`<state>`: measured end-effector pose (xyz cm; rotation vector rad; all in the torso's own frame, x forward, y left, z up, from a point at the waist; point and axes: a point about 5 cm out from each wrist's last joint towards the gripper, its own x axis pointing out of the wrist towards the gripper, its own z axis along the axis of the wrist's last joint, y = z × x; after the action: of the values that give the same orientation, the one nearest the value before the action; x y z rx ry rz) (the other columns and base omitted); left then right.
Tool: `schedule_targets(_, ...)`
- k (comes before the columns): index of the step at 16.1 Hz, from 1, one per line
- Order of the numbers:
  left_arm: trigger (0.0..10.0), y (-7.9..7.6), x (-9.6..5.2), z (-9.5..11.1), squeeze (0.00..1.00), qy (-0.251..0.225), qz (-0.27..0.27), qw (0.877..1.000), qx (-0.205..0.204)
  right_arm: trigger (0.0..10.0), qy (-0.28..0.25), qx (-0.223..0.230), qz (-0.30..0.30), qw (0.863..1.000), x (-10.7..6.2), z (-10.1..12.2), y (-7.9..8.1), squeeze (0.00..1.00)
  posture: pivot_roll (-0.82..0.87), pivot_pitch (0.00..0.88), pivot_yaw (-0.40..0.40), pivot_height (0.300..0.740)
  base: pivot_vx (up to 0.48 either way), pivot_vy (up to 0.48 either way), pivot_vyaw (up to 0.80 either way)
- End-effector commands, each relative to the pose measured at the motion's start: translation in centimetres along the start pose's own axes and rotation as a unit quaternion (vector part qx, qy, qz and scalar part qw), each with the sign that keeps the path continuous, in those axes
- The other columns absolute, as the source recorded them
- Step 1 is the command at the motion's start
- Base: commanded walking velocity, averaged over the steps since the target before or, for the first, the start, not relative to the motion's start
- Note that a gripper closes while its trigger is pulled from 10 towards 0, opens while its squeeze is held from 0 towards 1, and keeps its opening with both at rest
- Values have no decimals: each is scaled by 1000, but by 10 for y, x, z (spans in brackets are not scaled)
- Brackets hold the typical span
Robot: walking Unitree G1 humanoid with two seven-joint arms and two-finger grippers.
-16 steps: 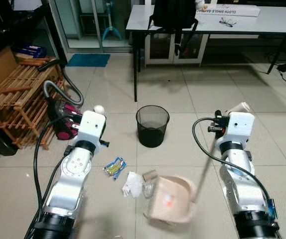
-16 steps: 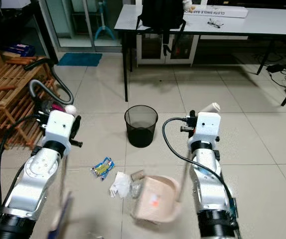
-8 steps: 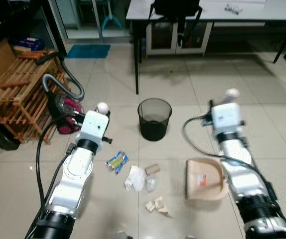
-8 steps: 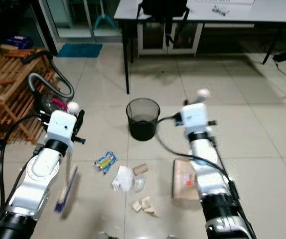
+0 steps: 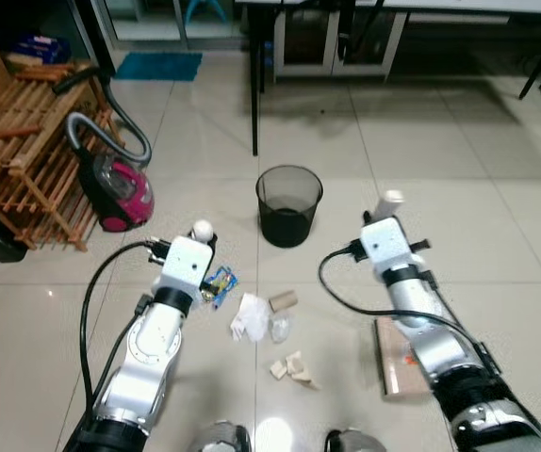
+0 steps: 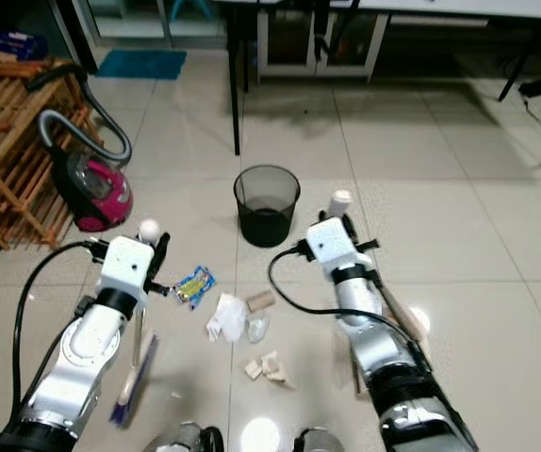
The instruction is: Sweep floor
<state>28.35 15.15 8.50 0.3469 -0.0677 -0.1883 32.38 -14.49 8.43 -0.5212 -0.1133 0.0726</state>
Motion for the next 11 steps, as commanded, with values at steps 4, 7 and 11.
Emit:
schedule_targets(4, 10000, -6, 7, 1, 0, -17, 1, 1000, 2, 10000, 29, 84, -3, 996, -5, -4, 21, 0, -11, 201, 8, 740, 0, 0, 0)
schedule_targets(7, 10000, -11, 10, 1, 0, -21, 0, 1000, -5, 10000, 40, 114, 0, 993, -10, -7, 29, 0, -15, 199, 10, 740, 0, 0, 0)
schedule_targets(11, 10000, -26, 19, 3, 0, -32, -24, 998, -40, 10000, 45, 190, -26, 980, -9, -3, 31, 0, -24, 202, 8, 740, 0, 0, 0)
